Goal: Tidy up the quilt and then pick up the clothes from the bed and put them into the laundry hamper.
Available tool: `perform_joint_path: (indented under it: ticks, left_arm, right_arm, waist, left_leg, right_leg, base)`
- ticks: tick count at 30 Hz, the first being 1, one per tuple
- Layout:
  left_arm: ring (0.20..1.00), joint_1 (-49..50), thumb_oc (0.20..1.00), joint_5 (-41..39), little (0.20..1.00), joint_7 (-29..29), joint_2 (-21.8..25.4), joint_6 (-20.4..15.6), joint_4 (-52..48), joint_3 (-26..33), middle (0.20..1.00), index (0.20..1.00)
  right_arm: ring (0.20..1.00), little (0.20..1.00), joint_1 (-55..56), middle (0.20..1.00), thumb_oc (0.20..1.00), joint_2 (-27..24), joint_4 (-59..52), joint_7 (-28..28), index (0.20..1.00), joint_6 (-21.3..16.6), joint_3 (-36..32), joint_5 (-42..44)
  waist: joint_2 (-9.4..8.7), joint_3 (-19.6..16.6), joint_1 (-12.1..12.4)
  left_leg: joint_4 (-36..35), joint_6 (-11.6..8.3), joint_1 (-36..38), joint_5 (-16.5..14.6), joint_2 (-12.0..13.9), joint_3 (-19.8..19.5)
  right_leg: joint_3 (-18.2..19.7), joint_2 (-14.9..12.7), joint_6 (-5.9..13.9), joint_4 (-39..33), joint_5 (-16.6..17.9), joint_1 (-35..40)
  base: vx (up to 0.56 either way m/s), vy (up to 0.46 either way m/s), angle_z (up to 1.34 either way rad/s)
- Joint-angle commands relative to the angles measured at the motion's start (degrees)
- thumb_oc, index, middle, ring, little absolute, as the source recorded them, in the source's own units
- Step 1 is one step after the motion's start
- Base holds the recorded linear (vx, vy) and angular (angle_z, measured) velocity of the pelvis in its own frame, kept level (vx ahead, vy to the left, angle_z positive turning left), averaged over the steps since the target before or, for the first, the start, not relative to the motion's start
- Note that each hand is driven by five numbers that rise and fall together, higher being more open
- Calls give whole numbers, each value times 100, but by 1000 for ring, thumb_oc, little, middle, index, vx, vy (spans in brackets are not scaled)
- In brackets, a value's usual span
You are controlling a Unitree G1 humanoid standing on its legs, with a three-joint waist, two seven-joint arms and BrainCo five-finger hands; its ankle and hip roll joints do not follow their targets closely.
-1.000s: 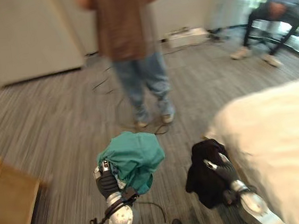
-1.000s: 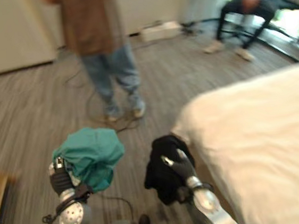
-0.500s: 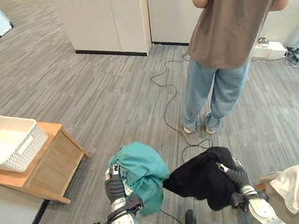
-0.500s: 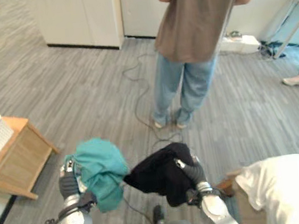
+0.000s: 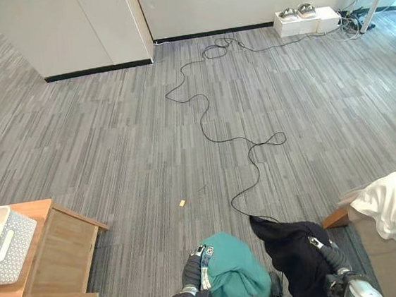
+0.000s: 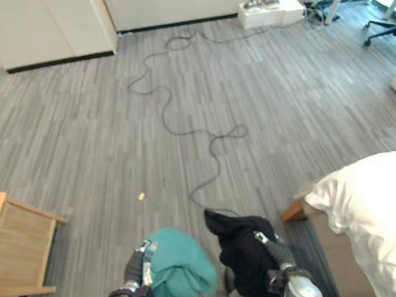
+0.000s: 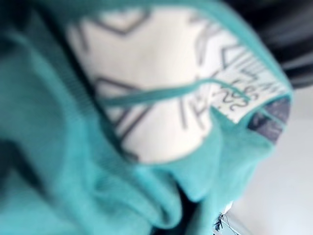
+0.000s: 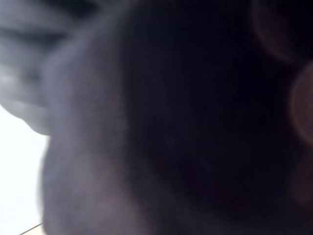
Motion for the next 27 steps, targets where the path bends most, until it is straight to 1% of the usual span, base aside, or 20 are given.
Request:
perform_joint_path:
  ticks: [1,3,4,5,6,8,9,11,12,13,14,16,17,20,22,23,24,25,26,27]
  left_arm:
    - [200,-259,200,-35,200,-203,20,-262,-272,285,200,200]
    - [200,-251,200,-58,200,-251,69,-243,-292,285,200,200]
    - [200,-246,200,-85,200,-251,122,-158,-375,286,200,200]
    - [200,-248,200,-66,200,-197,180,-35,-480,247,200,200]
    - [200,-230,200,-52,200,-183,152,-61,-394,205,200,200]
    - [200,-224,200,-79,200,-153,135,-171,-309,182,200,200]
    - [200,-220,200,-90,200,-160,140,-191,-306,199,200,200]
    - [200,-205,200,-220,200,-185,243,-192,-419,355,200,200]
    - [200,-226,200,-252,200,-195,271,-159,-444,389,200,200]
    - [200,-284,200,-309,200,-219,292,-217,-389,402,200,200]
    - [200,-304,200,-319,200,-252,264,-329,-282,398,200,200]
    - [200,-293,200,-300,200,-245,233,-481,-174,383,200,200]
    - [200,-258,200,-253,200,-251,208,-564,-98,370,200,200]
    - [200,-124,200,-127,200,-274,135,-571,-25,412,200,200]
    - [200,-60,200,-67,200,-319,46,-584,55,459,200,200]
    - [200,75,200,87,200,-503,-25,-540,-20,547,200,200]
    - [200,127,200,101,200,-540,-35,-525,-66,564,200,200]
    - [200,185,200,111,200,-540,-52,-513,-130,589,200,200]
    - [200,275,200,92,200,-464,-57,-375,-318,640,200,200]
    - [200,286,200,87,200,-453,-56,-324,-353,644,200,200]
  right_arm:
    - [200,200,-224,200,200,-115,-507,-67,200,-452,168,165]
    - [200,200,-229,200,200,-103,-494,-74,200,-454,169,188]
    - [200,200,-246,200,200,-82,-513,-96,200,-383,162,211]
    - [200,200,-188,200,200,-7,-542,-126,200,-332,173,148]
    - [200,200,-147,200,200,90,-443,-136,200,-400,219,81]
    - [200,200,-156,200,200,141,-357,-146,200,-516,233,81]
    - [200,200,-156,200,200,138,-343,-113,200,-542,214,78]
    - [200,200,-137,200,200,-6,-363,80,200,-621,139,122]
    - [200,200,-147,200,200,-49,-370,111,200,-617,126,148]
    - [200,200,-195,200,200,-122,-345,206,200,-622,99,184]
    - [200,200,-225,200,200,-121,-317,287,200,-623,69,173]
    - [200,200,-216,200,200,-58,-270,410,200,-658,23,99]
    - [200,200,-162,200,200,1,-262,460,200,-698,-22,68]
    - [200,200,-36,200,200,30,-264,496,200,-712,-110,118]
    - [200,200,-33,200,200,66,-218,542,200,-689,-149,53]
    - [200,200,43,200,200,44,-296,614,200,-675,-214,-10]
    - [200,200,83,200,200,17,-356,644,200,-625,-258,-16]
    - [200,200,118,200,200,-34,-417,718,200,-509,-313,-45]
    - [200,200,158,200,200,-197,-480,828,200,-309,-424,-37]
    - [200,200,157,200,200,-261,-463,871,200,-245,-456,-6]
  waist:
    - [-225,-75,19]
    - [-232,-54,45]
    - [-229,-47,82]
    - [-175,73,70]
    - [-40,148,36]
    - [-15,210,35]
    - [-33,230,34]
    - [-141,340,-107]
    - [-160,365,-158]
    - [-248,436,-328]
    - [-265,504,-420]
    - [-297,583,-498]
    - [-316,648,-537]
    - [-357,583,-573]
    - [-358,494,-548]
    - [-297,335,-559]
    - [-276,289,-570]
    - [-246,246,-580]
    - [-257,201,-552]
    - [-294,203,-520]
  left_leg:
    - [923,21,-685,-353,-76,-263]
    - [1108,87,-789,-431,-101,-232]
    - [1318,187,-922,-532,-131,-143]
    - [1566,418,-961,-703,-211,-109]
    - [1540,507,-877,-702,-206,-113]
    - [1553,522,-810,-737,-246,-104]
    - [1583,517,-803,-772,-267,-87]
    - [1698,479,-651,-1039,-368,-60]
    - [1706,481,-610,-1094,-394,-83]
    - [1715,496,-483,-1269,-493,-169]
    - [1727,524,-371,-1411,-502,-214]
    - [1794,572,-260,-1567,-510,-270]
    - [1984,589,-203,-1730,-486,-370]
    - [2251,507,-34,-2022,-376,-507]
    - [2431,432,99,-2207,-257,-446]
    - [2772,170,352,-1824,135,-394]
    - [2883,105,413,-1647,241,-334]
    - [3116,12,416,-1314,390,-253]
    - [3870,-132,87,-638,716,-89]
    - [4073,-145,-111,-490,769,-56]
  right_leg:
    - [-310,-467,536,719,-642,321]
    - [-302,-555,562,953,-755,292]
    - [-337,-681,599,1283,-923,325]
    - [-371,-951,682,2655,-687,-103]
    - [-346,-1047,659,3699,-521,-673]
    - [-417,-1109,608,3879,-440,-959]
    - [-459,-1126,605,3770,-427,-1001]
    - [-478,-1017,619,2465,-168,-1178]
    - [-423,-984,625,2202,-106,-1235]
    - [-174,-951,714,1228,260,-1429]
    - [-39,-897,792,656,474,-1471]
    - [96,-861,854,311,651,-1529]
    - [245,-865,865,435,674,-1600]
    - [371,-861,912,610,474,-1439]
    - [250,-903,878,832,400,-1379]
    - [176,-818,713,1180,239,-1290]
    - [102,-800,689,1225,186,-1263]
    - [4,-773,649,1225,137,-1206]
    - [-184,-736,484,1162,12,-950]
    - [-234,-749,428,1119,-21,-844]
  base:
    - [118,90,0]
    - [115,95,-1]
    - [193,219,-2]
    - [262,327,-4]
    - [222,280,-9]
    - [151,97,-26]
    - [323,-59,-32]
    - [439,-148,-28]
    - [478,-202,-28]
    - [547,-220,-17]
    - [488,-197,-1]
    - [564,-216,23]
    - [668,-270,46]
    - [589,-235,58]
    - [604,-214,85]
    - [758,-239,68]
    - [710,-209,56]
    - [531,-160,53]
    - [500,-159,68]
    - [626,-147,59]
